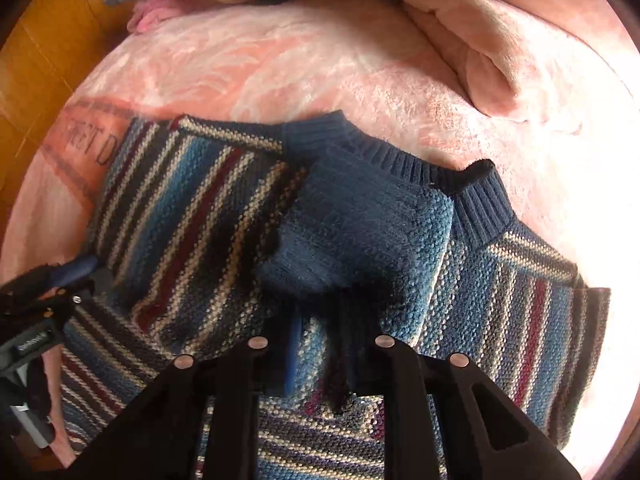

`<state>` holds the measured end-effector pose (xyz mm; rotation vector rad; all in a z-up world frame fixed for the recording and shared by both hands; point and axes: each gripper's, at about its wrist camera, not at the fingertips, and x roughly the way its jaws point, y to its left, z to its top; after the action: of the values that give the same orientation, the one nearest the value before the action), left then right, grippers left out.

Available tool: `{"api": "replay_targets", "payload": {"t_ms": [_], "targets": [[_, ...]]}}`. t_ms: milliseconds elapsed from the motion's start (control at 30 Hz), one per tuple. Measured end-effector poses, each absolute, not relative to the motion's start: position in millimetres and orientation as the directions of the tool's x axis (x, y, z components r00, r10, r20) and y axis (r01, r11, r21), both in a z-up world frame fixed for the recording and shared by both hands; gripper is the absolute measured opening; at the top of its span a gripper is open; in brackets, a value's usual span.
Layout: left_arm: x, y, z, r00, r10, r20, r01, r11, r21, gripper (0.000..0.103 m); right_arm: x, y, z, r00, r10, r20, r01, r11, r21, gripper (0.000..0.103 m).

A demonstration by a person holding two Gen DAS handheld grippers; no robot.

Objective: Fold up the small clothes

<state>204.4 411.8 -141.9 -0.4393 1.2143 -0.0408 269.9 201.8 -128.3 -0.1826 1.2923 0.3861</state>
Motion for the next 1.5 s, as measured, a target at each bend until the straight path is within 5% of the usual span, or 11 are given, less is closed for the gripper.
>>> {"api": "replay_targets", "payload": {"t_ms": [167, 400, 533, 633, 733, 833, 900, 967, 1233, 1500], "targets": [[205.6, 408.8, -141.3, 0.358, -0.248, -0.9, -0.193, 0.924, -0.331, 0.046, 272.1, 142.9, -108.2, 0.219, 0.364, -0.905, -0.233, 0.92, 0.313, 0.011], [205.0, 408.7, -141.8, 0.359, -0.248, -0.9, -0.191, 0.924, -0.331, 0.046, 263.6, 54.8, -106.5, 0.247, 0.362, -0.899, -0.085, 0.932, 0.353, 0.013], [205.2, 410.1, -139.0, 0.365, -0.252, -0.896, -0.204, 0.918, -0.341, 0.046, 257.1, 5.4, -120.0, 0.211, 0.384, -0.899, 0.0, 0.92, 0.393, 0.026], [204.3, 413.1, -127.2, 0.412, -0.279, -0.868, -0.209, 0.897, -0.388, 0.047, 254.5, -18.4, -120.8, 0.234, 0.456, -0.859, 0.047, 0.877, 0.478, 0.058], [207.1, 405.9, -115.5, 0.44, -0.291, -0.85, -0.169, 0.902, -0.397, 0.048, 259.8, -23.3, -128.0, 0.24, 0.503, -0.831, 0.076, 0.843, 0.532, 0.059], [209.4, 395.6, -115.6, 0.43, -0.292, -0.854, -0.141, 0.913, -0.383, 0.048, 269.1, -14.0, -146.9, 0.202, 0.53, -0.823, 0.109, 0.823, 0.557, 0.056], [208.8, 390.9, -121.4, 0.411, -0.288, -0.865, -0.133, 0.92, -0.369, 0.048, 274.4, -5.6, -157.3, 0.187, 0.523, -0.832, 0.114, 0.829, 0.547, 0.043], [208.0, 388.7, -128.9, 0.387, -0.279, -0.879, -0.131, 0.927, -0.351, 0.048, 278.0, -0.4, -163.5, 0.184, 0.515, -0.837, 0.127, 0.832, 0.54, 0.012], [206.6, 392.1, -142.7, 0.343, -0.269, -0.9, -0.092, 0.944, -0.317, 0.048, 255.9, -7.6, -131.9, 0.221, 0.542, -0.811, 0.074, 0.82, 0.568, 0.007], [207.5, 393.3, -147.7, 0.339, -0.277, -0.899, -0.07, 0.946, -0.317, 0.048, 256.6, -18.3, -177.8, 0.185, 0.486, -0.854, 0.146, 0.846, 0.513, 0.007]]}}
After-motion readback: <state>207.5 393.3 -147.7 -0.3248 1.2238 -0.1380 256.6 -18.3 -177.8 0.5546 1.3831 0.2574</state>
